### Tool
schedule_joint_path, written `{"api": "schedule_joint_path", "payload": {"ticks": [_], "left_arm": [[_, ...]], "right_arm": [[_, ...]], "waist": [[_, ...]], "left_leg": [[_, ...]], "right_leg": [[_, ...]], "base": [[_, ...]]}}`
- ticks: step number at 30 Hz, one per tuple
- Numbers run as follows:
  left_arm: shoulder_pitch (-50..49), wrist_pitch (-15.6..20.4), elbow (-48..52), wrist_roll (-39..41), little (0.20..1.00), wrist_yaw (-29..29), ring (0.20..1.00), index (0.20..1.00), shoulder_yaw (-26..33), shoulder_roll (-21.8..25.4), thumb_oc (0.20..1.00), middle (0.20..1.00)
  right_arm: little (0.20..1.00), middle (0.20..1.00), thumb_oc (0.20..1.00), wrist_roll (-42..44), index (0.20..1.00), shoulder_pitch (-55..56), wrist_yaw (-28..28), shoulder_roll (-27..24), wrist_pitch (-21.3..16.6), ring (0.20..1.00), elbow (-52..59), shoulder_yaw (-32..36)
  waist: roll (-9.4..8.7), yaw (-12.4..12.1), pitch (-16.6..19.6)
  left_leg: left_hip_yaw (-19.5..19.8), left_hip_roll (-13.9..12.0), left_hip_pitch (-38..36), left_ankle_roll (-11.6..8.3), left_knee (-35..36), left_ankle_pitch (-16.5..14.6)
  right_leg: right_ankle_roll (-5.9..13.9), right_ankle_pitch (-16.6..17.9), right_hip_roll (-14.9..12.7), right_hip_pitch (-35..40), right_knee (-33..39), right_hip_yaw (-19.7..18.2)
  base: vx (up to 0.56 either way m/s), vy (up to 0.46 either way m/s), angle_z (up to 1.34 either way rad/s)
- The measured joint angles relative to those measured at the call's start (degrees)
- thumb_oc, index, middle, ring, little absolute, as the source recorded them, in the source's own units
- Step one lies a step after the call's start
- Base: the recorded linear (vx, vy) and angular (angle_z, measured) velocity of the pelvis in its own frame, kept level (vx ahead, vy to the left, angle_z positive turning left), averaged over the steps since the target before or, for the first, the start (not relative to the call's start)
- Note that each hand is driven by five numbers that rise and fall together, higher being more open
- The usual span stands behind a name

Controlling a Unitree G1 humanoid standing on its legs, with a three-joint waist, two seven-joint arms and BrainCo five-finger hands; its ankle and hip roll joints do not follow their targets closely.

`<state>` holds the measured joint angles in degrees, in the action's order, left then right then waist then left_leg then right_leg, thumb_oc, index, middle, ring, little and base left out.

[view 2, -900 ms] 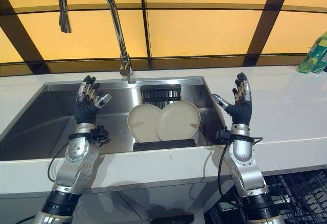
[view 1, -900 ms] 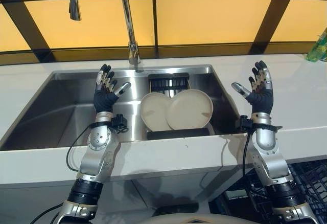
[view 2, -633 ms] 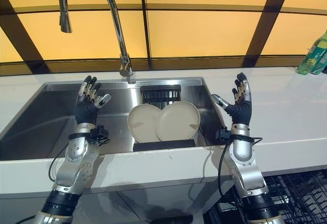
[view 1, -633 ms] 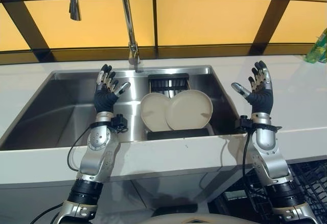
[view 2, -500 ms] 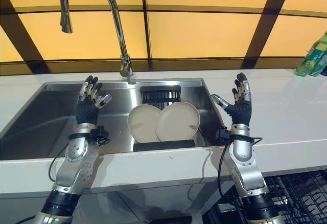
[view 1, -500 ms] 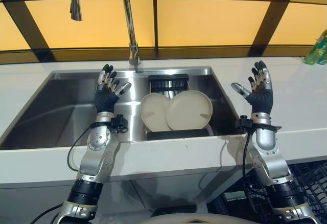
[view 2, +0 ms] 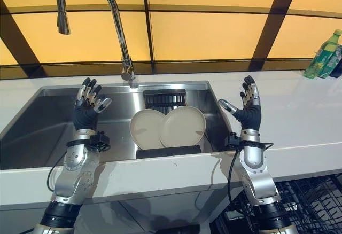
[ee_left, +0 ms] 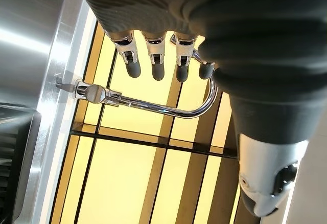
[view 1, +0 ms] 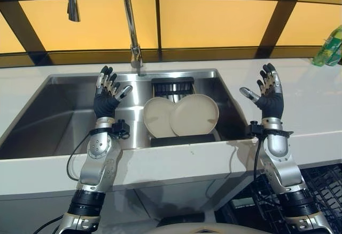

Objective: Pick up plates and place into dishwasher.

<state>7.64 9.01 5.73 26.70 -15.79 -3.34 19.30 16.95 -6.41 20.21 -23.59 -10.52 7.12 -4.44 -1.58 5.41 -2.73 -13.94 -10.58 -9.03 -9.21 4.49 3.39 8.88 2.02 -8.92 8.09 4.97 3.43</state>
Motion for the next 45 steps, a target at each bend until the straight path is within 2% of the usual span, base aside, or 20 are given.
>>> {"api": "schedule_joint_path", "payload": {"ticks": [2,4,6,7,8,10,15,20,25,31,34,37,39,45], "left_arm": [[0.0,0.0,-0.4,-0.2,1.000,0.0,1.000,1.000,0.0,0.0,1.000,1.000],[0.0,0.0,-1.1,-0.9,1.000,0.4,1.000,1.000,0.0,0.0,1.000,1.000],[0.0,0.1,-1.2,-1.4,1.000,1.3,1.000,1.000,0.0,0.5,1.000,1.000],[0.1,0.1,-1.2,-2.3,1.000,1.9,1.000,1.000,-0.1,1.3,1.000,1.000],[0.1,0.1,-1.2,-3.3,1.000,2.8,1.000,1.000,0.0,2.6,1.000,1.000],[0.6,0.1,-1.8,-4.3,1.000,3.6,1.000,1.000,0.0,4.6,1.000,1.000],[2.5,-0.3,-6.2,-7.9,1.000,5.3,1.000,1.000,0.1,8.6,1.000,1.000],[4.4,-0.8,-9.5,-9.4,1.000,7.1,1.000,1.000,0.0,11.4,1.000,1.000],[6.3,-0.8,-11.9,-10.3,1.000,7.3,1.000,1.000,0.0,13.1,1.000,1.000],[6.7,-0.6,-14.7,-14.6,1.000,6.6,1.000,1.000,-0.2,13.6,1.000,1.000],[7.5,-0.2,-17.4,-14.8,1.000,5.8,1.000,1.000,-0.9,15.6,1.000,1.000],[10.8,0.7,-21.0,-17.1,1.000,5.4,1.000,1.000,-2.9,16.4,1.000,1.000],[12.8,1.1,-21.3,-17.0,1.000,5.4,1.000,1.000,-4.3,17.8,1.000,1.000],[16.5,1.7,-27.0,-16.9,1.000,5.6,1.000,1.000,-7.0,17.6,1.000,1.000]], "right_arm": [[1.000,1.000,1.000,0.0,1.000,0.0,-0.2,-0.6,0.2,1.000,0.0,0.0],[1.000,1.000,1.000,0.0,1.000,-0.1,-0.5,-0.9,0.2,1.000,-0.6,0.0],[1.000,1.000,1.000,0.1,1.000,-0.2,-0.4,-1.4,0.2,1.000,-0.8,0.0],[1.000,1.000,1.000,0.1,1.000,-0.6,-0.4,-2.2,0.3,1.000,-0.8,-0.2],[1.000,1.000,1.000,0.2,1.000,-1.4,-0.4,-2.6,0.6,1.000,-0.9,-0.2],[1.000,1.000,1.000,0.5,1.000,-1.9,-0.4,-2.8,0.9,1.000,-0.9,-0.3],[1.000,1.000,1.000,0.6,1.000,-1.8,-0.9,-2.9,1.8,1.000,-1.3,-0.6],[1.000,1.000,1.000,0.7,1.000,-1.8,-1.0,-3.2,2.4,1.000,-1.3,-0.6],[1.000,1.000,1.000,0.7,1.000,-0.6,-1.8,-3.3,2.9,1.000,-1.2,-0.6],[1.000,1.000,1.000,0.7,1.000,0.0,-2.2,-4.2,3.2,1.000,-1.3,-0.6],[1.000,1.000,1.000,0.8,1.000,0.0,-2.2,-4.8,3.5,1.000,-1.3,-0.6],[1.000,1.000,1.000,1.8,1.000,-0.4,-2.3,-6.8,3.8,1.000,-1.4,-0.6],[1.000,1.000,1.000,2.3,1.000,-1.5,-2.4,-7.9,4.3,1.000,-1.7,-0.6],[1.000,1.000,1.000,2.7,1.000,-5.2,-3.5,-10.0,4.2,1.000,-2.4,-0.5]], "waist": [[-0.16,-0.1,0.0],[-0.22,-0.5,-0.2],[0.35,-1.6,-0.4],[0.94,-1.8,-0.7],[1.53,-2.1,-1.2],[2.06,-2.1,-1.9],[2.79,-1.2,-2.6],[4.39,1.4,-3.0],[4.47,2.5,-3.1],[4.75,4.5,-3.4],[5.04,4.8,-3.7],[5.90,5.0,-4.8],[6.38,6.4,-6.3],[8.72,8.6,-9.6]], "left_leg": [[0.1,-0.3,1.2,0.02,-1.6,0.0],[0.7,-0.6,2.2,0.97,-3.9,-0.6],[3.7,-0.5,2.2,3.05,-4.6,-2.4],[7.0,-0.1,2.1,3.94,-4.5,-4.2],[8.9,0.4,2.0,3.09,-4.9,-4.9],[10.2,1.2,2.2,1.43,-5.8,-6.0],[8.0,1.8,0.7,1.41,-3.3,-5.3],[6.4,1.8,-1.2,0.65,-0.7,-4.2],[4.3,2.2,-3.3,0.31,0.5,-4.5],[3.0,2.5,-3.2,0.35,0.5,-4.8],[2.4,2.6,-2.3,0.55,0.5,-4.8],[1.4,3.3,-0.9,0.82,0.5,-4.6],[1.4,4.0,0.5,0.99,0.4,-4.0],[0.6,4.5,0.5,1.05,0.4,-4.0]], "right_leg": [[-0.31,0.0,0.2,-0.5,-0.2,0.0],[-0.69,-0.2,0.4,-1.0,-0.8,-0.6],[-0.98,-0.3,0.7,-1.4,-0.7,-2.0],[-0.90,-0.2,0.8,-2.0,-0.8,-3.1],[-0.69,0.4,0.8,-2.4,-0.9,-4.4],[-0.30,0.6,0.3,-3.6,-1.4,-6.1],[0.33,2.1,-0.4,-4.2,-1.0,-6.8],[0.49,2.5,-0.3,-3.8,0.1,-7.5],[0.59,2.6,-0.2,-3.9,0.1,-7.6],[0.81,3.0,-0.3,-4.8,0.1,-8.8],[0.85,3.3,-0.4,-6.2,-0.1,-9.4],[1.08,3.7,-0.7,-8.8,-0.9,-10.8],[1.38,3.9,-1.4,-10.2,-1.4,-11.0],[1.53,4.1,-1.6,-11.0,-1.7,-11.4]], "base": [[-0.01,-0.056,0.02],[0.07,0.055,-0.08],[0.15,0.149,-0.30],[0.16,0.176,-0.55],[0.16,0.182,-0.57],[0.14,0.175,-0.47],[0.15,0.145,-0.24],[0.14,0.101,-0.12],[0.10,0.057,-0.24],[0.03,0.047,-0.11],[-0.04,0.080,-0.13],[-0.08,0.151,-0.18],[-0.02,0.156,-0.01],[0.03,0.132,-0.07]]}}
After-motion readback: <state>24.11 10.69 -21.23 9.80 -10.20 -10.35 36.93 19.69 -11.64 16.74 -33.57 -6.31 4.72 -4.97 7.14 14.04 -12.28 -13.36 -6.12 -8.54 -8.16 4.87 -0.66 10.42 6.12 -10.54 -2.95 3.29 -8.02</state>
